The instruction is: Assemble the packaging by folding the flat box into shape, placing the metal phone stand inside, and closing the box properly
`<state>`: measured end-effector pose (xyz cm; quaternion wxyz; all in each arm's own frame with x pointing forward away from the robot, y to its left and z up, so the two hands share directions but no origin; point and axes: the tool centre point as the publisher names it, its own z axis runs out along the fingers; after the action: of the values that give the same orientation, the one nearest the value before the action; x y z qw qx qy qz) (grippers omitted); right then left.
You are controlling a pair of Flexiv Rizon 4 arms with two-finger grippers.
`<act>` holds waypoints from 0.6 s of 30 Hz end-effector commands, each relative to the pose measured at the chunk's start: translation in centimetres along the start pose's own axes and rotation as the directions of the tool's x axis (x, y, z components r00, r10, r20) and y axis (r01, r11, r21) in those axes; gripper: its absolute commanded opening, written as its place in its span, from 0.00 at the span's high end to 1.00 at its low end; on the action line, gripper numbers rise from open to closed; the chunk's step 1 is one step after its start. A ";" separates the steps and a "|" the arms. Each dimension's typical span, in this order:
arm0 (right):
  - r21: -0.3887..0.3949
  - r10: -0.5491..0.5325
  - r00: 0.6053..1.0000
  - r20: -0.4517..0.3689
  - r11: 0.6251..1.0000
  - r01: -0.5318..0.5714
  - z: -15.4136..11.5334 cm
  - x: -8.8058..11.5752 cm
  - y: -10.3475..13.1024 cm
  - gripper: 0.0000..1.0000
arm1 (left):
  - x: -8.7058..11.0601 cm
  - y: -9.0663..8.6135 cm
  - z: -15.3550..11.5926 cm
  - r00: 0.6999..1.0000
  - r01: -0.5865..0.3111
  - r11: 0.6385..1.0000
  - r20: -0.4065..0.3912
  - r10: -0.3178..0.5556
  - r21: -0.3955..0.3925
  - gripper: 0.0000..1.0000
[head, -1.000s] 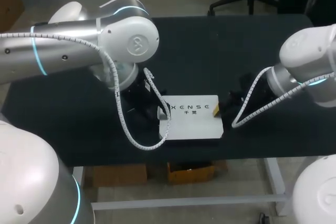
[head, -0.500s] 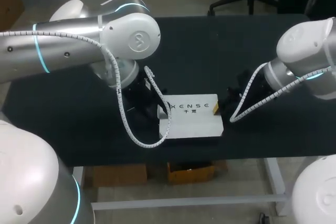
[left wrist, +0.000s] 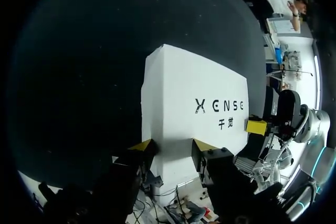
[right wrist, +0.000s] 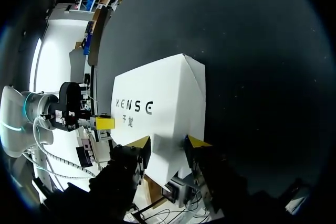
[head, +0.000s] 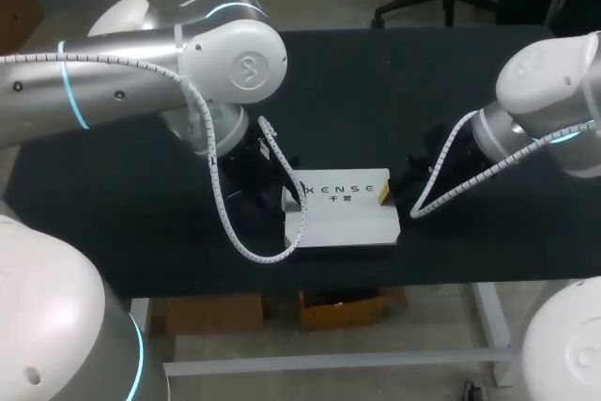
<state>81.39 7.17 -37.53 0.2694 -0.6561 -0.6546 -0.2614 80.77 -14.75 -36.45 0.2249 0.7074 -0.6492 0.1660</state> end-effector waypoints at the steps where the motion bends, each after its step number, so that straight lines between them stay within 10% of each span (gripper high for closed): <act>1: 0.005 0.002 1.000 0.001 1.000 -0.002 -0.1 0.5 -0.1 0.60 | 0.6 -0.2 0.2 1.000 0.001 1.000 0.006 -0.001 -0.006 0.53; 18: 0.037 0.030 0.999 0.011 0.999 -0.031 -0.2 0.8 0.0 0.63 | 0.9 -0.2 0.0 1.000 0.010 1.000 0.015 -0.010 -0.015 0.53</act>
<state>81.17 7.14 -37.04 0.2788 -0.6635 -0.6497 -0.2447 80.71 -14.83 -36.04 0.2249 0.7105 -0.6475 0.1595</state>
